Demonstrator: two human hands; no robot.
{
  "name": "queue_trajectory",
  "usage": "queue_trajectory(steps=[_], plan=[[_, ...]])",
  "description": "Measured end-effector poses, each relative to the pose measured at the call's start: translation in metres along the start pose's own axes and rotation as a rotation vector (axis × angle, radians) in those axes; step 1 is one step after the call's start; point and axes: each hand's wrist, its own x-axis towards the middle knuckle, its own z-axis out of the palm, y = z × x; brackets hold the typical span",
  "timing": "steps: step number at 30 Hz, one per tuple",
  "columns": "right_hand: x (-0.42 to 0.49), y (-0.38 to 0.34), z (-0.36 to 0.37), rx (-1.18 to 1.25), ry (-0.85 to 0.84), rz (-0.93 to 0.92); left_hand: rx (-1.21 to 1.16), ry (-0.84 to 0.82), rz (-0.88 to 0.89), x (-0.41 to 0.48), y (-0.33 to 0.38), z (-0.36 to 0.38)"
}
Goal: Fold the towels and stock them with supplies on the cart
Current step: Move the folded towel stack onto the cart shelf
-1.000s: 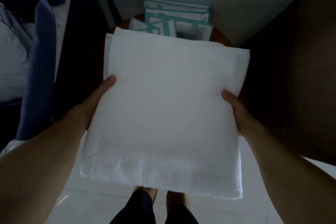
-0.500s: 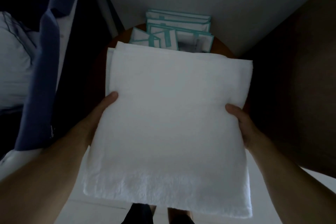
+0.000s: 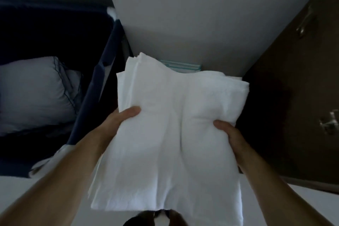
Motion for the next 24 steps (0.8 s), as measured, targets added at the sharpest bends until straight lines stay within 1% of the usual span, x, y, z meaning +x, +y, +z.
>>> queue_trajectory(steps=[3, 7, 10, 12, 18, 24], plan=[[-0.027, -0.021, 0.016, -0.026, 0.041, -0.106, 0.04, -0.041, 0.143, -0.031, 0.03, 0.017], [-0.07, -0.049, 0.033, -0.009, 0.106, -0.23, 0.047, -0.031, 0.273, -0.065, 0.055, 0.029], [-0.11, -0.061, 0.043, -0.009, 0.177, -0.356, 0.111, -0.032, 0.389, -0.092, 0.068, 0.038], [-0.146, -0.059, 0.049, -0.001, 0.226, -0.44, 0.131, -0.063, 0.468, -0.119, 0.07, 0.041], [-0.251, -0.047, 0.049, 0.072, 0.339, -0.611, 0.158, -0.144, 0.65, -0.205, 0.084, 0.041], [-0.346, -0.026, 0.012, 0.175, 0.446, -0.717, 0.253, -0.211, 0.808, -0.281, 0.098, 0.086]])
